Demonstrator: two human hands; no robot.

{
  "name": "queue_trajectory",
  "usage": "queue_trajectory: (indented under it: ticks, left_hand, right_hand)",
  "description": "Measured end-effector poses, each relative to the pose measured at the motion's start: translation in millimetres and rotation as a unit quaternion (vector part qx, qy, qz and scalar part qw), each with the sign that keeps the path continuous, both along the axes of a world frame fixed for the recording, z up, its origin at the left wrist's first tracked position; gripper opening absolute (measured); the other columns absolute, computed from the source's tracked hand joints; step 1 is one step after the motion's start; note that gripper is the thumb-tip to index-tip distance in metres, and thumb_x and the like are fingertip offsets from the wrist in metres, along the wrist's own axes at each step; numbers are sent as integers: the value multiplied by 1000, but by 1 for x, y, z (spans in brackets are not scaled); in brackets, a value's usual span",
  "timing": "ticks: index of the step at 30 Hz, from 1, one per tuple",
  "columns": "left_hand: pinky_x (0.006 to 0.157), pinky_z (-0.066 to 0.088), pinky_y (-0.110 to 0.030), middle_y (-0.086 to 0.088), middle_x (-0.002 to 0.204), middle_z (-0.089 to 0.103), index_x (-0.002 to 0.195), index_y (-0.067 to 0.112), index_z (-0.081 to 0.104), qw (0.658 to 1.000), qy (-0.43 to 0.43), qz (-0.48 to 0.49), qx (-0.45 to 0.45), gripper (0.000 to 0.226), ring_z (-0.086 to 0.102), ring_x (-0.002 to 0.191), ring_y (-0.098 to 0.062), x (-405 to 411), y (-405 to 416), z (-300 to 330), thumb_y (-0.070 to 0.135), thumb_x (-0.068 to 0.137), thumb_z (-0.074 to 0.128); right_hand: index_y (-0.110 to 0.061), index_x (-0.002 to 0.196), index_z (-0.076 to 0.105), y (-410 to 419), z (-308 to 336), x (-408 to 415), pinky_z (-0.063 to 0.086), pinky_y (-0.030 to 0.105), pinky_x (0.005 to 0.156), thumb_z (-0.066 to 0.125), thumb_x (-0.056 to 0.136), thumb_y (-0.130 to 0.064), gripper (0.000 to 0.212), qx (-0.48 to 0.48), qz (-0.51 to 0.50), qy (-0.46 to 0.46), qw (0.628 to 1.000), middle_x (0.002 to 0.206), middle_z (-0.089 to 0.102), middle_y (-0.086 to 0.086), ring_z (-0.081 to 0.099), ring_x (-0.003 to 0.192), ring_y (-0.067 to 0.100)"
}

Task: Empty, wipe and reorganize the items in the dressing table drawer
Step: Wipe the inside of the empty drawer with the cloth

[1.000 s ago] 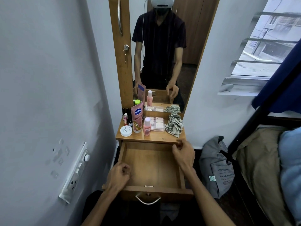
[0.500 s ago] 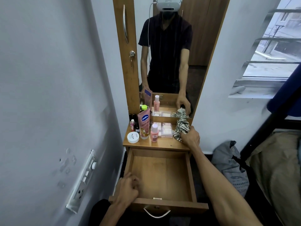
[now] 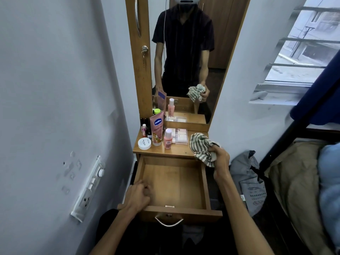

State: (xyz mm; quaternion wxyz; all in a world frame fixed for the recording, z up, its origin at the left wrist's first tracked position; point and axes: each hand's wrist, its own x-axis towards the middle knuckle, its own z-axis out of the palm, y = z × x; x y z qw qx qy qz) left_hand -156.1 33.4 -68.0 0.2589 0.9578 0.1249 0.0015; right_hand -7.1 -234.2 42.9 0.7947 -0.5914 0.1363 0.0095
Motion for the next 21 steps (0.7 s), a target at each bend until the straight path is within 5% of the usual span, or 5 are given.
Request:
queue_trajectory:
  ticks: [2,7,10,14,21]
  left_hand:
    - [78,49,-24,7,111,65,94,24,72,1000,-4,1,0,17,64,93,-16,2,-1,2,19,84,60]
    - [79,52,-27,6,116,64,100,21,71,998,-48,37,1,21,62,95,-15,10,3,8,14,82,63]
    - [83,54,-30,2,118,60,107,16,70,995,-67,79,9,24,63,97,-17,19,10,7,14,83,67]
    - [90,56,-36,-2,122,55,120,14,65,994,-54,92,18,39,60,105,-20,32,15,1,14,81,70]
    - [100,52,-42,-6,131,51,129,13,59,994,-46,100,14,51,52,119,-24,43,24,-10,8,79,70]
  right_hand:
    - [-5,96,77,-4,-12,-20,52,33,67,71,67,-19,33,-28,36,7,999,94,78,13,72,82,24]
    - [-18,82,73,-1,-46,-61,53,30,66,79,77,-27,11,-281,68,-35,957,80,74,-2,71,80,17]
    - [-24,85,69,11,-63,-66,52,33,70,78,74,-30,16,-454,76,-64,885,89,70,-8,66,81,13]
    - [-16,124,62,34,-83,-59,51,39,97,74,82,-40,50,-671,192,-25,716,136,49,6,54,121,26]
    - [-9,132,57,66,-103,-33,57,33,84,74,88,-33,53,-738,250,52,625,132,57,15,65,108,25]
